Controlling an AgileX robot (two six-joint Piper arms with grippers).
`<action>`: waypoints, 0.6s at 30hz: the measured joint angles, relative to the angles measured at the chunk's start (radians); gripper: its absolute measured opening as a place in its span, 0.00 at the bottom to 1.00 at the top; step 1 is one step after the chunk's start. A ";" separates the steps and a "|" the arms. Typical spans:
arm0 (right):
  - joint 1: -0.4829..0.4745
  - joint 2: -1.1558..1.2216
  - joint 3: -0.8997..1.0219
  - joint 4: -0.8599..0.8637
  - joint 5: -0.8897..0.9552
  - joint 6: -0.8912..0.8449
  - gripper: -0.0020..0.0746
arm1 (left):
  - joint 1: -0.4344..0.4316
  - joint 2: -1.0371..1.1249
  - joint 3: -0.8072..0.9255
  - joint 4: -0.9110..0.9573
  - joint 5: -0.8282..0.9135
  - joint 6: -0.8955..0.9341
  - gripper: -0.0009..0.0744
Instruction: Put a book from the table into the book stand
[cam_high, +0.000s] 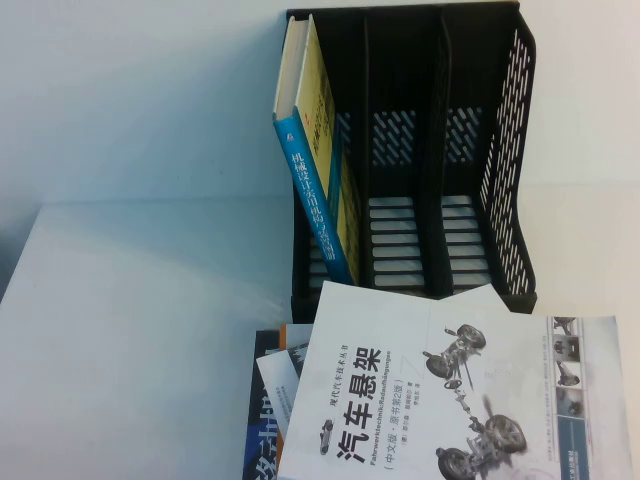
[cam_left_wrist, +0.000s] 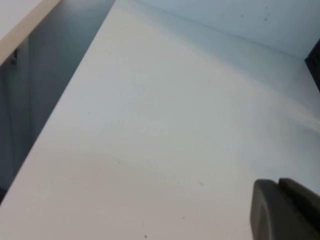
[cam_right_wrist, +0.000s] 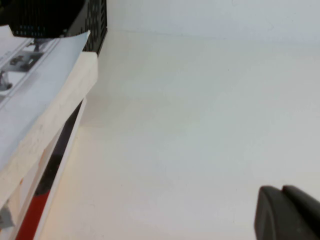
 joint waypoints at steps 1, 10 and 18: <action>0.000 0.000 0.000 0.000 0.000 0.000 0.02 | 0.000 0.000 0.000 0.004 -0.002 0.000 0.01; 0.000 0.000 0.000 0.000 0.000 0.000 0.02 | 0.000 0.000 0.003 0.189 -0.017 0.002 0.01; 0.000 0.000 0.000 0.000 0.000 0.000 0.02 | 0.000 0.000 0.003 0.307 -0.002 0.012 0.01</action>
